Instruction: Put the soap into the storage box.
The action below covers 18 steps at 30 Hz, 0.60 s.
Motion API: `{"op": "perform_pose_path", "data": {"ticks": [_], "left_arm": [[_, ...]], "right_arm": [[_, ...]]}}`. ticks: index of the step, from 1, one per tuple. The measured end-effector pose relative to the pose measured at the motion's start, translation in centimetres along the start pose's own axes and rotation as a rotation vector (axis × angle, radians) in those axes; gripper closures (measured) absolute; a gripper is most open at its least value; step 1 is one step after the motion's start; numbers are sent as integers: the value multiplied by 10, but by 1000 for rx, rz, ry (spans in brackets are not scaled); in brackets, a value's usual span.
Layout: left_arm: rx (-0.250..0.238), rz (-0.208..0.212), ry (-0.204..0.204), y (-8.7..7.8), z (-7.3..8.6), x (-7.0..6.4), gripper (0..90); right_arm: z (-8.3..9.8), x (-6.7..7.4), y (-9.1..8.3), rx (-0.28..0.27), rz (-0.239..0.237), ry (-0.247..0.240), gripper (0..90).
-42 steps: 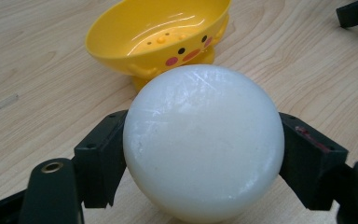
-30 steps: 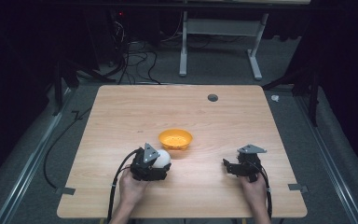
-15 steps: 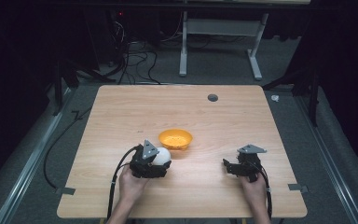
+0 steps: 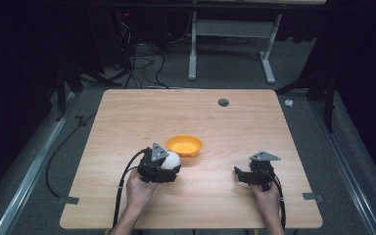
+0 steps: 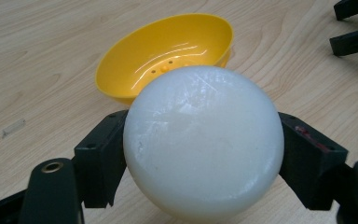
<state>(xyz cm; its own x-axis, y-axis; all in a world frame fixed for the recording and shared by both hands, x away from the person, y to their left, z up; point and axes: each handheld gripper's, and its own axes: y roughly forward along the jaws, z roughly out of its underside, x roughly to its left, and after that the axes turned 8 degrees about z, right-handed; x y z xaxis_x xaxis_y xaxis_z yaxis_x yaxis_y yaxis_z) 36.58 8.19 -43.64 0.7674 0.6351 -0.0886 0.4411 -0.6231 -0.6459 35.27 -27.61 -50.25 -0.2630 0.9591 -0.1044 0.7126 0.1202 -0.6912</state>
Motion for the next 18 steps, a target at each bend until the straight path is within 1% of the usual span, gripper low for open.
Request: {"op": "perform_pose_path", "data": {"ticks": [3, 5, 10, 12, 18], "left_arm": [[-1, 10, -10, 1, -2, 2, 245], [3, 2, -7, 1, -4, 3, 245], [2, -1, -2, 2, -12, 6, 246], [3, 7, -7, 3, -14, 7, 246], [15, 13, 8, 7, -22, 8, 246]], "right_arm": [[0, 0, 0, 0, -1, 1, 221], [0, 0, 0, 0, -2, 2, 221], [0, 0, 0, 0, -3, 1, 220], [0, 0, 0, 0, -4, 2, 220], [0, 0, 0, 0, -3, 1, 220]]}}
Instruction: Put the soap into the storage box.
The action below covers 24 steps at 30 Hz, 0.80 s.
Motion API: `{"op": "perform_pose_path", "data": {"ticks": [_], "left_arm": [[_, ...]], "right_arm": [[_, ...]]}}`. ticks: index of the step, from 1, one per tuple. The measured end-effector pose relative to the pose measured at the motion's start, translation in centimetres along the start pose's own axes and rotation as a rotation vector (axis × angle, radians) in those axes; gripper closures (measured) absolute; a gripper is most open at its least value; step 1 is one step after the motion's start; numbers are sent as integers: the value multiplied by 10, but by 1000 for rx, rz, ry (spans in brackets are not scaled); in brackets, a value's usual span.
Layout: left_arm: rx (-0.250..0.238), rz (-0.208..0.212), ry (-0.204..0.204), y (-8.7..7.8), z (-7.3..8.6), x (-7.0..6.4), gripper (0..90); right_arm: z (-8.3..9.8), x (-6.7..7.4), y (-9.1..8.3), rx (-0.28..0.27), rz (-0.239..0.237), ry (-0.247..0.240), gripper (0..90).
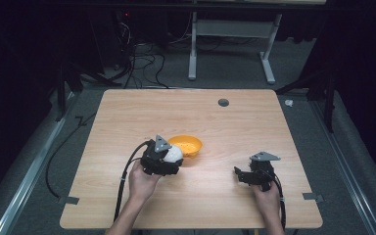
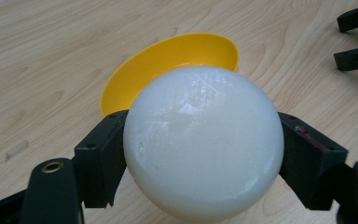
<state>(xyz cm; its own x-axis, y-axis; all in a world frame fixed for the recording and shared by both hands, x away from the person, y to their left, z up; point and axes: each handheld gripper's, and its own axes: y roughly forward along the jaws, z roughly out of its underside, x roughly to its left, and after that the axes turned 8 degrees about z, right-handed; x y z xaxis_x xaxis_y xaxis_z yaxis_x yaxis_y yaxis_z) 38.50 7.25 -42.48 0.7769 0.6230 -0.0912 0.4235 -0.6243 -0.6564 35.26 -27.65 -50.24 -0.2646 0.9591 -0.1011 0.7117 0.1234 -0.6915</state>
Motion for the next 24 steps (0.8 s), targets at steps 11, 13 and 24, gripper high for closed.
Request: {"op": "perform_pose_path", "data": {"ticks": [11, 13, 24], "left_arm": [[2, 11, 0, 7, -16, 8, 246], [8, 6, 1, 8, -18, 9, 246], [20, 8, 6, 17, -28, 15, 246]], "right_arm": [[0, 0, 0, 0, 0, 0, 220], [0, 0, 0, 0, 0, -1, 221], [0, 0, 0, 0, 2, -2, 221]]}}
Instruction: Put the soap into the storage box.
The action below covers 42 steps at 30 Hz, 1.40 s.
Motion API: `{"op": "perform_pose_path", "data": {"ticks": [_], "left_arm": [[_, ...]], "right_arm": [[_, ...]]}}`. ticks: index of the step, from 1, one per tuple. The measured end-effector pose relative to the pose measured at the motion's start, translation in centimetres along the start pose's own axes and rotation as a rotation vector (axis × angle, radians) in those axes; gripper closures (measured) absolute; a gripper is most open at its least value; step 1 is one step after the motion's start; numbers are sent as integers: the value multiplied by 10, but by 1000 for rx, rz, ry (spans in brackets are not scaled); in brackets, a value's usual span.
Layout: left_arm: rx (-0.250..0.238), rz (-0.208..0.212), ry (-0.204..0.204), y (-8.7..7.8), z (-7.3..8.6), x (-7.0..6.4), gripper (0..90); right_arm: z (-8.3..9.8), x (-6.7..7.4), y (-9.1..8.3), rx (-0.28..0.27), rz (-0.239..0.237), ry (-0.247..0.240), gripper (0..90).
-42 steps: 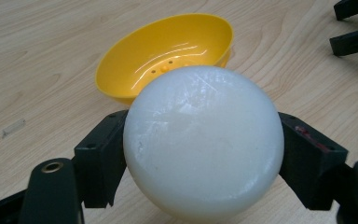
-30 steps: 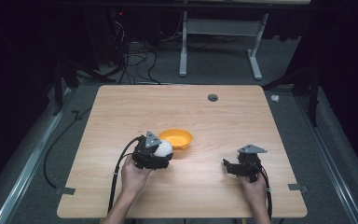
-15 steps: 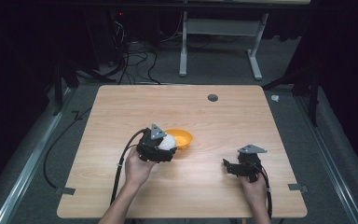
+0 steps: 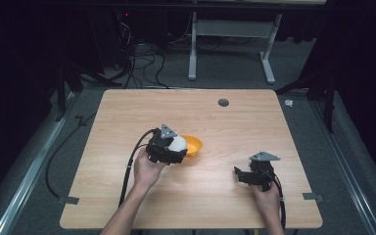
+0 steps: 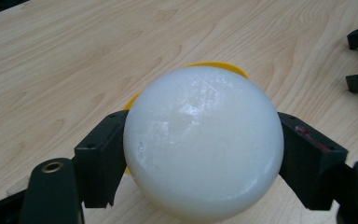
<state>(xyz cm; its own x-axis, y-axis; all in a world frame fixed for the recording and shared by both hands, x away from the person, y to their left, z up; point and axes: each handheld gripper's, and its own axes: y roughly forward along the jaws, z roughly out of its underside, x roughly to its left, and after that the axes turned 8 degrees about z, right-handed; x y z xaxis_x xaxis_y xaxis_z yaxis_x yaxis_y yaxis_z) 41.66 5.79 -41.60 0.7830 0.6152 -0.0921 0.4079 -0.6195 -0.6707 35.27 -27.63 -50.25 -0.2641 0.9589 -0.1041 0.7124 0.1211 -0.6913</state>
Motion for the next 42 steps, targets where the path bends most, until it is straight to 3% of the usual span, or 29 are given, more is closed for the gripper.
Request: {"op": "perform_pose_path", "data": {"ticks": [8, 20, 42], "left_arm": [[5, 9, -1, 9, -9, 5, 246], [29, -11, -6, 27, -16, 14, 246], [97, -28, -7, 54, -11, 16, 245]], "right_arm": [[0, 0, 0, 0, 1, 0, 221], [0, 0, 0, 0, 2, -1, 221], [0, 0, 0, 1, 2, -1, 221]]}}
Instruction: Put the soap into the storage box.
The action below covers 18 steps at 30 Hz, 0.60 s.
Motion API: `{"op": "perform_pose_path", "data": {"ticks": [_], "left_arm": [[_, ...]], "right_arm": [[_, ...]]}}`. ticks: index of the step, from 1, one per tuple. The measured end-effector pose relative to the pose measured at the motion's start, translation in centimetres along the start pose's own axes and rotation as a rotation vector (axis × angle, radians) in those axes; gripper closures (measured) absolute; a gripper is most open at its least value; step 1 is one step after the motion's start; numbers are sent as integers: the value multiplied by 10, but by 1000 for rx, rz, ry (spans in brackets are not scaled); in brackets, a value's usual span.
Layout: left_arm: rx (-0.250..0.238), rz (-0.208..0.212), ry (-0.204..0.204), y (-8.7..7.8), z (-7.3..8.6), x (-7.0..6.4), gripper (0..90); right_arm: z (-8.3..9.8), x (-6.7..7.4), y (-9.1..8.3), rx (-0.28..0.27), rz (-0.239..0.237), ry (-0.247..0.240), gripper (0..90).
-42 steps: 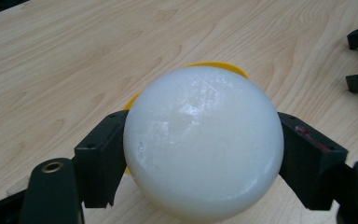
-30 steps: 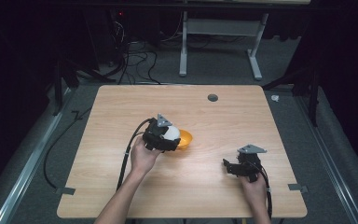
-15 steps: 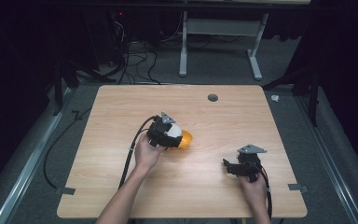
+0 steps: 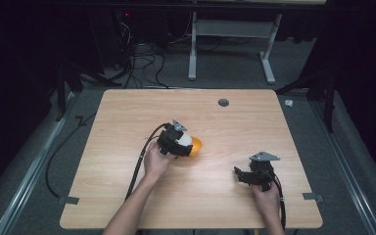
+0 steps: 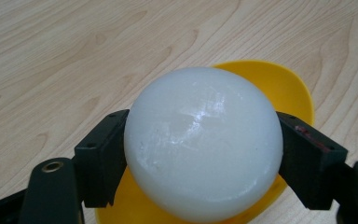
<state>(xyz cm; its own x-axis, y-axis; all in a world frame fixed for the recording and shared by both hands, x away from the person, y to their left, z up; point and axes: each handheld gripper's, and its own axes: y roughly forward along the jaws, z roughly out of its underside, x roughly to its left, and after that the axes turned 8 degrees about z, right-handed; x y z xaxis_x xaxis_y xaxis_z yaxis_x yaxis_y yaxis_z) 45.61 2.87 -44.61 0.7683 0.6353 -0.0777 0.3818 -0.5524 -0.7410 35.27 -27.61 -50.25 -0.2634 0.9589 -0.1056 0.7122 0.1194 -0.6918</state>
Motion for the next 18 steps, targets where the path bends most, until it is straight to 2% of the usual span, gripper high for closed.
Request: {"op": "perform_pose_path", "data": {"ticks": [8, 18], "left_arm": [[17, -3, -1, 5, 1, 0, 245], [15, -2, -10, 7, 1, 0, 245]], "right_arm": [[0, 0, 0, 0, 0, 0, 221], [0, 0, 0, 0, 0, 1, 221]]}}
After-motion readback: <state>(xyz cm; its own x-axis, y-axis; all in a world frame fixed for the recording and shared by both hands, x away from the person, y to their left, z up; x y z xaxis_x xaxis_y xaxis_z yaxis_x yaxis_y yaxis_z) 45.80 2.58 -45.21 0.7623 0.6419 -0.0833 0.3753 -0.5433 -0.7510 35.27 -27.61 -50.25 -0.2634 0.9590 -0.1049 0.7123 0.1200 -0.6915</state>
